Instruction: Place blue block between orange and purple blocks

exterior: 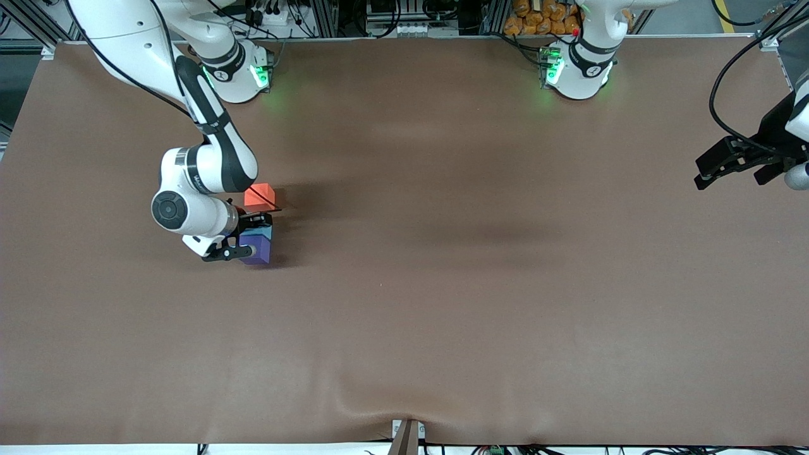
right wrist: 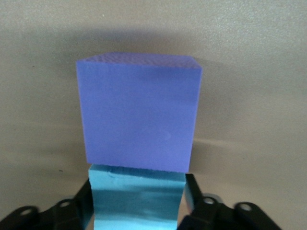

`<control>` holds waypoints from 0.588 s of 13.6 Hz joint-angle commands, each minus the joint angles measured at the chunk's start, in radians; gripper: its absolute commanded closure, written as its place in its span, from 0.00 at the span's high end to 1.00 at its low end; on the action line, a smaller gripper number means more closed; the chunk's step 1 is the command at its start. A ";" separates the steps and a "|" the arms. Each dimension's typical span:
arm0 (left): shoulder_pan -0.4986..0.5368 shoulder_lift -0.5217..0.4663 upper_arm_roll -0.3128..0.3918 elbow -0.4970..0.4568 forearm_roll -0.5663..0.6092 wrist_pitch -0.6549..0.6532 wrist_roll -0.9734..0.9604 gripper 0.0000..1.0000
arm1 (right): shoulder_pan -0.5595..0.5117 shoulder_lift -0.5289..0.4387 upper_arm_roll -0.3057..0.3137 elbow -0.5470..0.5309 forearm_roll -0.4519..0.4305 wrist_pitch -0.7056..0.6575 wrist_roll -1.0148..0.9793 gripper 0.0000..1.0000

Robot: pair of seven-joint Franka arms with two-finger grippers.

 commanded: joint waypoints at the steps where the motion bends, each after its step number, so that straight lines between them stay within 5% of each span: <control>1: 0.009 -0.002 -0.005 0.005 -0.009 0.007 0.020 1.00 | 0.003 -0.024 0.002 -0.001 0.011 -0.020 -0.001 1.00; 8: 0.009 0.000 -0.005 0.004 -0.009 0.007 0.021 1.00 | -0.066 -0.165 -0.005 0.213 0.009 -0.305 -0.001 1.00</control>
